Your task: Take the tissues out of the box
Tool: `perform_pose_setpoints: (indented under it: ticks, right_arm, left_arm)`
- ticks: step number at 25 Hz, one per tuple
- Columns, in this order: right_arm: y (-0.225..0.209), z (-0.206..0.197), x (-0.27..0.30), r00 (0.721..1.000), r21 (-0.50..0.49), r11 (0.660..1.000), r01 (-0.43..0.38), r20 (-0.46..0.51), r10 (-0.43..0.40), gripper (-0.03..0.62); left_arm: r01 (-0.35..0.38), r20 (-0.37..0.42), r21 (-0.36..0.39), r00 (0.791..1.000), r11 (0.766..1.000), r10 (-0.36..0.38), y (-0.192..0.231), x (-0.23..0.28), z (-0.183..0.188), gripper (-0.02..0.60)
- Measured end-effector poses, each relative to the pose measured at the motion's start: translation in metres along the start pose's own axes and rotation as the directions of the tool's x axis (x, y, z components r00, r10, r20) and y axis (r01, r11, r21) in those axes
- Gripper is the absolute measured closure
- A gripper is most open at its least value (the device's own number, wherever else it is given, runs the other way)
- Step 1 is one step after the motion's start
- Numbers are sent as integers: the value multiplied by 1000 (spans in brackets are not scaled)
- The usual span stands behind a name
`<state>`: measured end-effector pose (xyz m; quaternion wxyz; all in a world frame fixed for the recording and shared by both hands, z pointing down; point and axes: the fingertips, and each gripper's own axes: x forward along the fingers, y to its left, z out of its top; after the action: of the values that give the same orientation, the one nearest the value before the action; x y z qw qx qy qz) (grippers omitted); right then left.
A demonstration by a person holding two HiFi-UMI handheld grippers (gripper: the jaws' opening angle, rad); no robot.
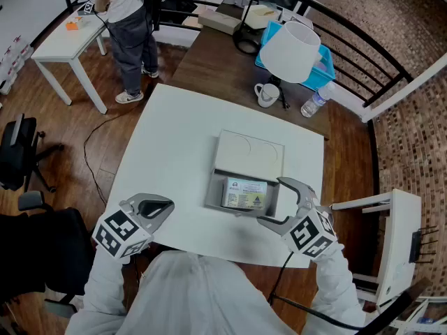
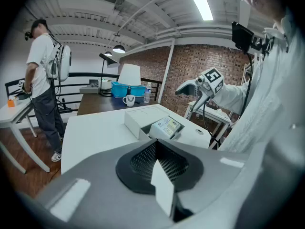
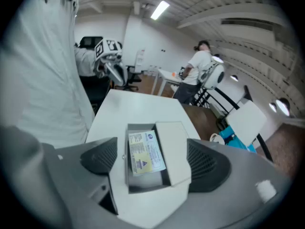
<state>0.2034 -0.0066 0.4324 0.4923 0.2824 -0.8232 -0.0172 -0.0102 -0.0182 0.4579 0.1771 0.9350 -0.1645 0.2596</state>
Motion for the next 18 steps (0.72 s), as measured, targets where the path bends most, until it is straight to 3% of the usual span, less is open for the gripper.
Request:
perform_pose_setpoints:
  ticks: [4, 9, 18]
  right_arm:
    - [10, -8, 45, 988, -97, 989, -112, -118, 100, 145]
    - [25, -24, 89, 943, -178, 951, -253, -265, 201, 145]
    - [41, -48, 131, 859, -189, 898, -397, -421, 291, 145]
  left_arm:
    - [-9, -2, -7, 1000, 1000, 9, 6, -7, -9, 569]
    - [-25, 5, -32, 1000, 999, 25, 9, -15, -21, 569]
    - [-66, 21, -72, 997, 995, 68, 23, -28, -28, 569]
